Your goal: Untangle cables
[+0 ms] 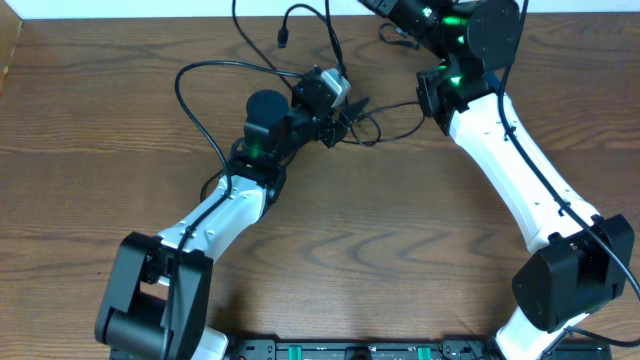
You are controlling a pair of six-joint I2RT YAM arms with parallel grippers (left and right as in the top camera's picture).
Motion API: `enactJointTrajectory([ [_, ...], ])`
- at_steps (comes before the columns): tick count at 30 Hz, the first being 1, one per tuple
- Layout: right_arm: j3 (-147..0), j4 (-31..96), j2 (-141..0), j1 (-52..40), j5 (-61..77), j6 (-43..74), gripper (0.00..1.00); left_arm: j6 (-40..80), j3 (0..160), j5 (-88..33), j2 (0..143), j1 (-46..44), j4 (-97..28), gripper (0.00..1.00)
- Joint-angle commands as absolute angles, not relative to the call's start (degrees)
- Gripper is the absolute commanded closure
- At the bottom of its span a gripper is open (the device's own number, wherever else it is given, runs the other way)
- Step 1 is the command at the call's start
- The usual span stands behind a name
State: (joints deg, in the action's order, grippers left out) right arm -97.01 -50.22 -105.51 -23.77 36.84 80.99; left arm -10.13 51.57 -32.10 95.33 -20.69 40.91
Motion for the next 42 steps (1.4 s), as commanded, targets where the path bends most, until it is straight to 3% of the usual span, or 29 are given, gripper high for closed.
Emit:
enactJointTrajectory([
  [1, -97.6, -50.6, -105.3, -24.1, 36.8, 81.9, 0.99, -10.0, 52.4, -31.4, 95.5, -20.6, 41.5, 0.67],
  [5, -97.6, -50.6, -105.3, -23.8, 36.6, 81.8, 0.99, -10.0, 52.4, -28.6, 95.5, -20.5, 40.5, 0.92],
  [22, -97.6, -50.8, -105.3, -14.2, 32.9, 82.7, 0.99, -17.0, 52.3, -24.3, 95.5, -14.4, 11.9, 0.92],
  [42, -97.6, -50.3, -105.3, 2.3, 27.6, 85.2, 0.99, -24.0, 51.7, -17.2, 95.5, -13.7, -4.3, 0.92],
])
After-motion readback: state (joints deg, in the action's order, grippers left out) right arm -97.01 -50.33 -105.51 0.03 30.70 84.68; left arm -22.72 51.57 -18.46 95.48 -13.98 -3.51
